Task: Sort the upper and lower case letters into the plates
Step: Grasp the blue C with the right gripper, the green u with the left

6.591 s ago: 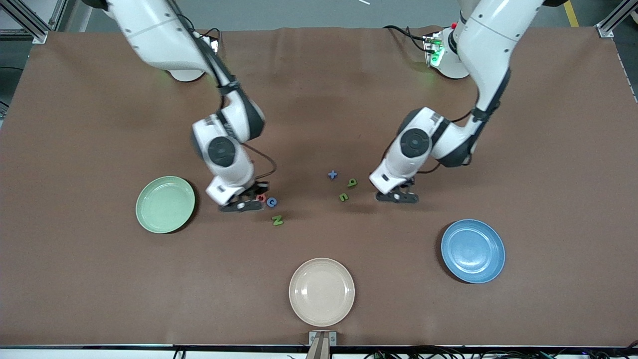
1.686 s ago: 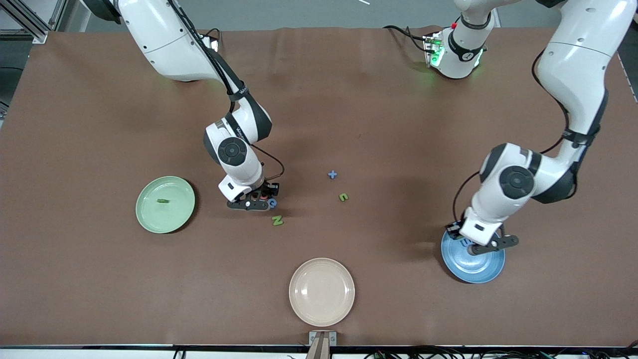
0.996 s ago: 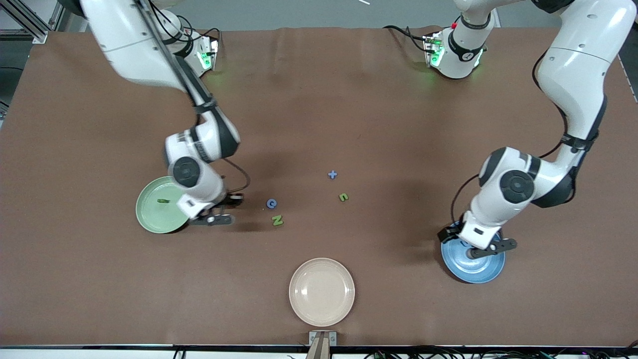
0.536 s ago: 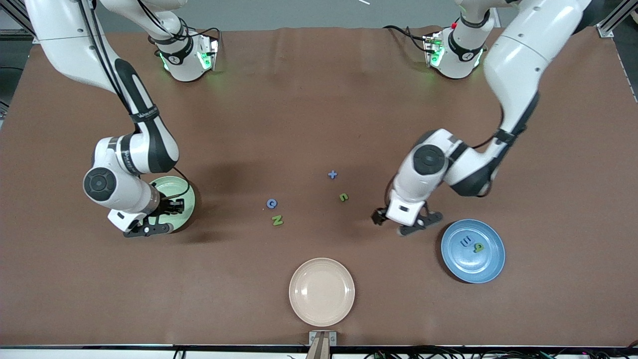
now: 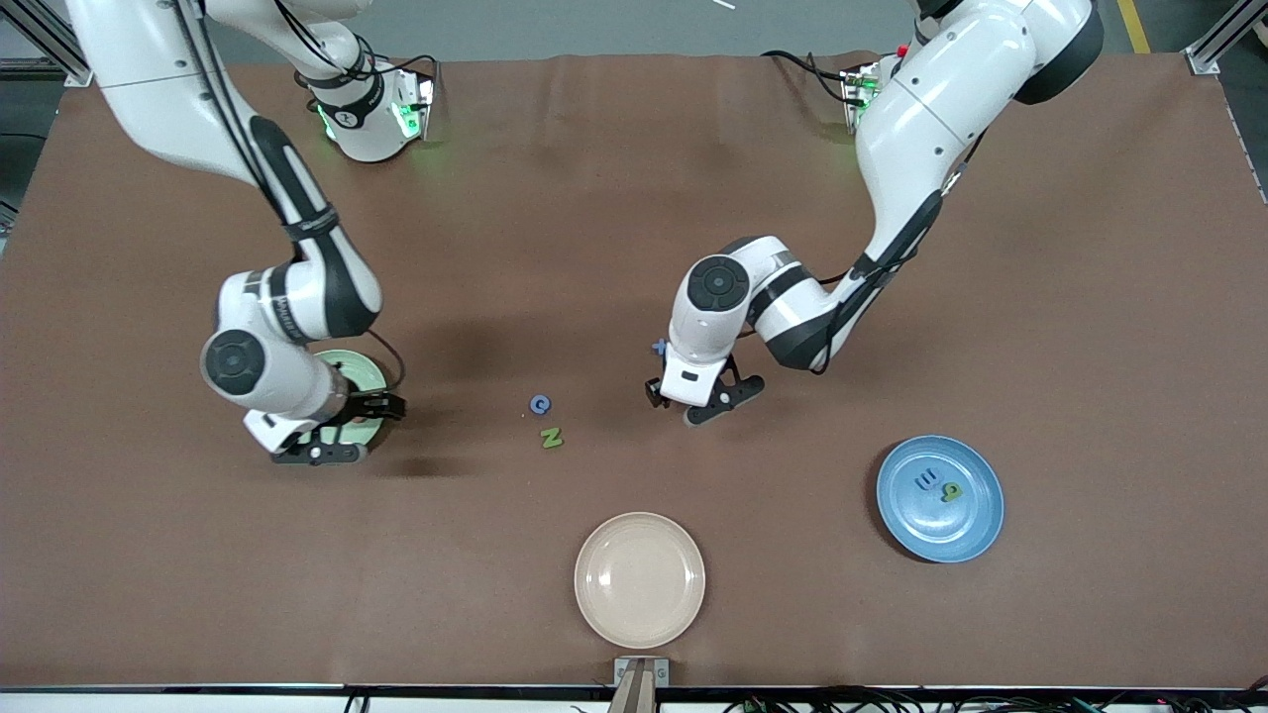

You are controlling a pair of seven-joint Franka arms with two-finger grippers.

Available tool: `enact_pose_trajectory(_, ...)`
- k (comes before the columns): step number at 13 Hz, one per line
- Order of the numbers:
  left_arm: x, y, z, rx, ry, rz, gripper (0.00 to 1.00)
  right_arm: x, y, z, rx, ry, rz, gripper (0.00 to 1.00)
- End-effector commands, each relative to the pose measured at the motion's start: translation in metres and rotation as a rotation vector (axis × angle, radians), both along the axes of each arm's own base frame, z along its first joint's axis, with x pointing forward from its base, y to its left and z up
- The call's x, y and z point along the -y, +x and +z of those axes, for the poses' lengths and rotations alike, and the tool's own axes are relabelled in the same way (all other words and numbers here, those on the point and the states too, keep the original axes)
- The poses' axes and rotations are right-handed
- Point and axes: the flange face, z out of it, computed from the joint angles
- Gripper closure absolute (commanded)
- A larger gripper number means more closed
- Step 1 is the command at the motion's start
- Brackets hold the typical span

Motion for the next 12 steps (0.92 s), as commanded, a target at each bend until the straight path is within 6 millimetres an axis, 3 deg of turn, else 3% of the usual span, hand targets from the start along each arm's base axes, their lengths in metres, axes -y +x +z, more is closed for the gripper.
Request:
enact_pose_trajectory(1, 0.000, 0.005, -0.007, -0.014, 0.008, 0.018, 0.32, -0.089, -0.023, -0.008, 0.039, 0.027, -0.095, 0.00)
enact_pose_trajectory(3, -0.001, 0.004, -0.013, -0.022, 0.014, 0.018, 0.39, -0.145, -0.039, -0.031, 0.077, 0.049, -0.151, 0.00)
enact_pose_trajectory(6, 0.001, 0.000, -0.023, -0.037, 0.022, 0.016, 0.50, -0.198, -0.053, -0.051, 0.081, 0.045, -0.176, 0.04)
enact_pose_trajectory(8, 0.002, -0.004, -0.030, -0.045, 0.029, 0.012, 0.51, -0.211, -0.057, -0.056, 0.091, 0.051, -0.159, 0.15)
enact_pose_trajectory(9, 0.004, -0.006, -0.034, -0.050, 0.031, 0.008, 0.58, -0.211, -0.058, -0.056, 0.093, 0.049, -0.156, 0.20)
enact_pose_trajectory(10, 0.004, -0.005, -0.031, -0.044, 0.029, 0.007, 0.66, -0.210, -0.057, -0.056, 0.095, 0.049, -0.156, 0.21)
enact_pose_trajectory(12, -0.004, 0.004, -0.021, -0.035, 0.034, 0.020, 0.95, -0.209, -0.056, -0.055, 0.111, 0.026, -0.118, 0.22)
